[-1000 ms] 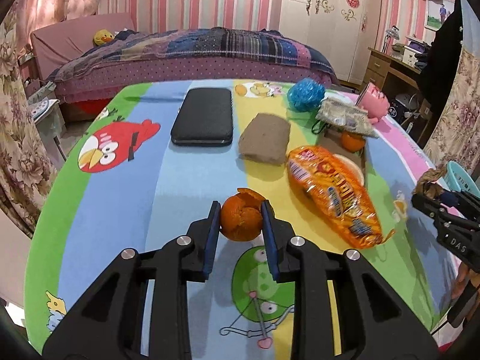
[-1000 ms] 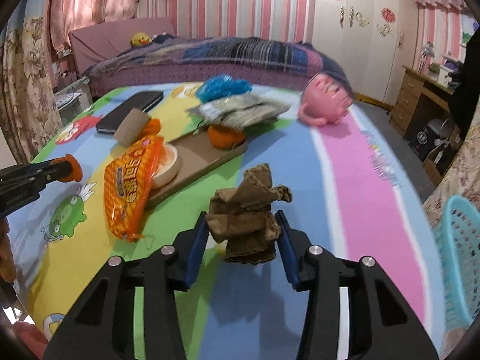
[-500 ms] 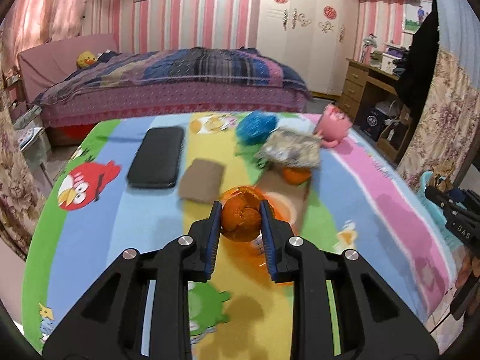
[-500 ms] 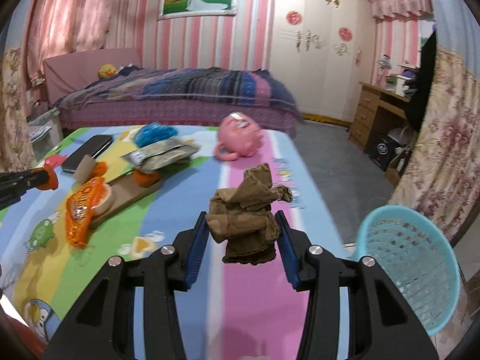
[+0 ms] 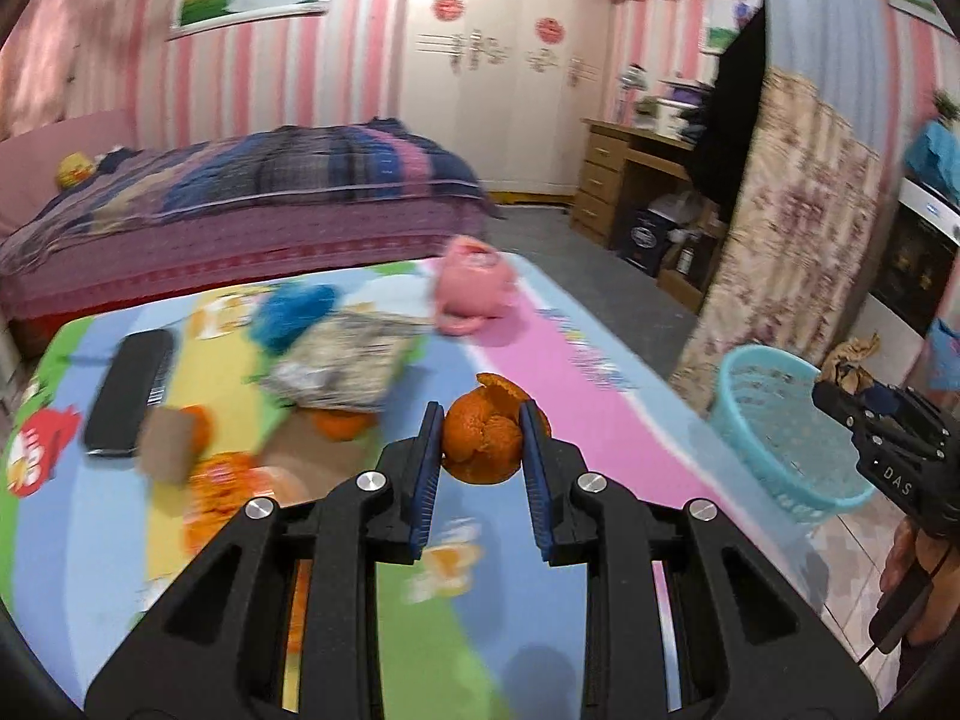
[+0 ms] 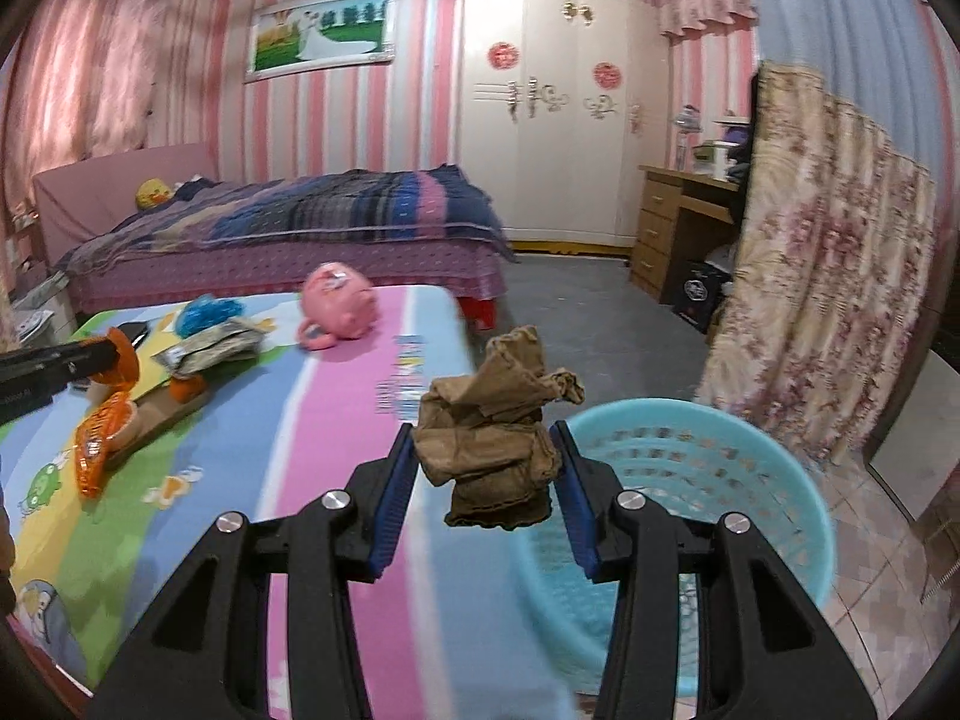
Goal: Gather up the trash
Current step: 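Carry the peel and paper over the blue basket and open both tools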
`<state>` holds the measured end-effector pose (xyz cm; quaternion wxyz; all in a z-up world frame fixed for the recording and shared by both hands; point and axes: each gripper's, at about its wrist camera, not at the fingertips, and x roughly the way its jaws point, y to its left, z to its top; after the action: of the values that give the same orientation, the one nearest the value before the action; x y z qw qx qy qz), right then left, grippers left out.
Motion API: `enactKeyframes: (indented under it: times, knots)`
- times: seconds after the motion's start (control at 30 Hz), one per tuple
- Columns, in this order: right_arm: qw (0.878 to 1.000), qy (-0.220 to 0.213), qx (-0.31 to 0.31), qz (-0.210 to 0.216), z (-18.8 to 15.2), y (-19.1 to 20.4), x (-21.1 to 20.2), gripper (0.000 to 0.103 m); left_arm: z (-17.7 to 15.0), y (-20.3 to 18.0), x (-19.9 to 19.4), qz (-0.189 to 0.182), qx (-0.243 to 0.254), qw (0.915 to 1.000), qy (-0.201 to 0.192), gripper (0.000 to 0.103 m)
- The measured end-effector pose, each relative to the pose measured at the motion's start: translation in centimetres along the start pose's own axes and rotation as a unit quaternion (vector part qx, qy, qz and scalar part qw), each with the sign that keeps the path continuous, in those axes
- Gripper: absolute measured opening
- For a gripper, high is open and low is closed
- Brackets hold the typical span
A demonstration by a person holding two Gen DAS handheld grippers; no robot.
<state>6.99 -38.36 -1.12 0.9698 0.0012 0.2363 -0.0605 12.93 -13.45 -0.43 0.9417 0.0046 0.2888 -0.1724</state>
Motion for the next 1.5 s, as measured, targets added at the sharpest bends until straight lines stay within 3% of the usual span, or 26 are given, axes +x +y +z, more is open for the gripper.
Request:
enactKeyframes:
  times: [0.53,0.97,1.1,1.23,1.5]
  knots:
    - [0.994,0.013,0.057,-0.092,-2.5,-11.3,-0.2,0.045,0.2,-14.9,6.1,-0.095,0.081,0.9921,0.011,0.024]
    - [0.991,0.025,0.077,-0.109,-3.8,-14.6,1.0,0.045,0.0,-22.6,10.7,-0.143,0.12,0.9817,0.036,0.025]
    - [0.99,0.031,0.083,-0.108,-4.2,-14.9,1.4,0.044,0.2,-23.1,11.6,-0.131,0.128,0.9825,0.034,0.059]
    - [0.99,0.035,0.086,-0.109,-4.5,-15.0,1.7,0.045,0.8,-22.3,11.8,-0.116,0.121,0.9854,0.028,0.078]
    - [0.988,0.035,0.099,-0.112,-4.3,-15.1,2.2,0.045,1.3,-19.1,12.0,-0.073,0.099,0.9922,0.022,0.091]
